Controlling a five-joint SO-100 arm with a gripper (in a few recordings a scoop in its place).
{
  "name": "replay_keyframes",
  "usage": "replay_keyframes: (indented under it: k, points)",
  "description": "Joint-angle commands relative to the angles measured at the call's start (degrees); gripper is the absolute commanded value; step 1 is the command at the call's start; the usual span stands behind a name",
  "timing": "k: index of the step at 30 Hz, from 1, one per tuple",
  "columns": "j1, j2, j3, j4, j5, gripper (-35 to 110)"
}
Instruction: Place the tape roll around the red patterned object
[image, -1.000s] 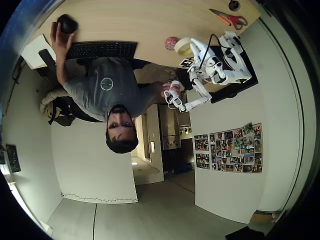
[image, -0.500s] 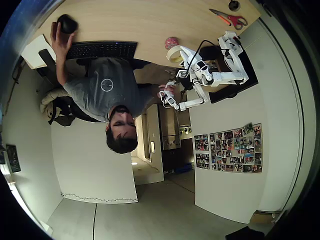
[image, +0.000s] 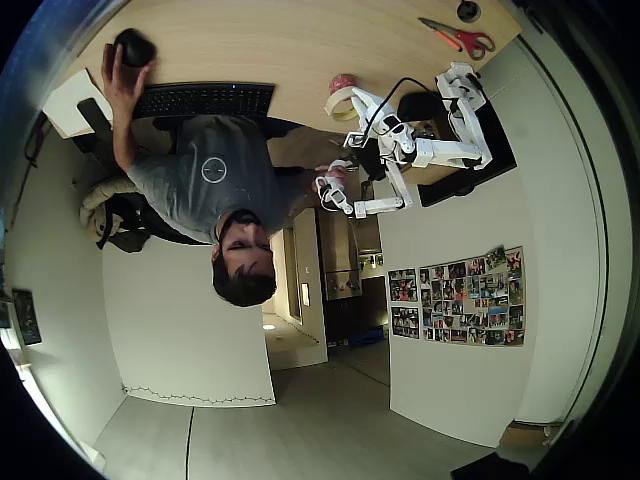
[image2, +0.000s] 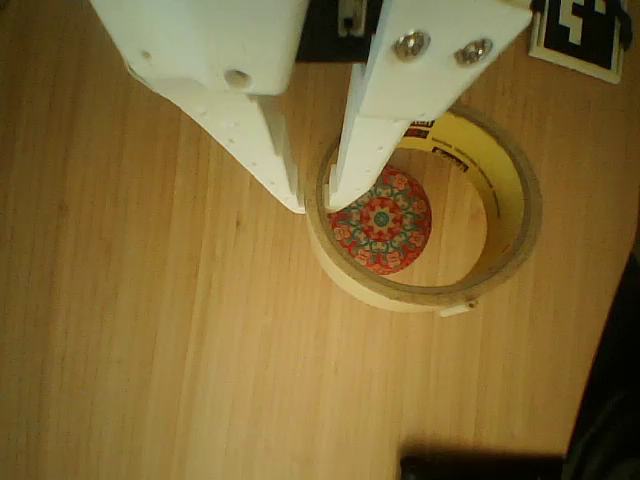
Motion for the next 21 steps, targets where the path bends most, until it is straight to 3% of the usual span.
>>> replay_keyframes:
  k: [1,7,21]
  points:
    - [-0.18,0.53,0.18,0.44,0.0,0]
    - [0.09,0.53,0.88,0.7,0.44,16]
    - [-0.18,3.69,0.53,4.57,-0.79,30]
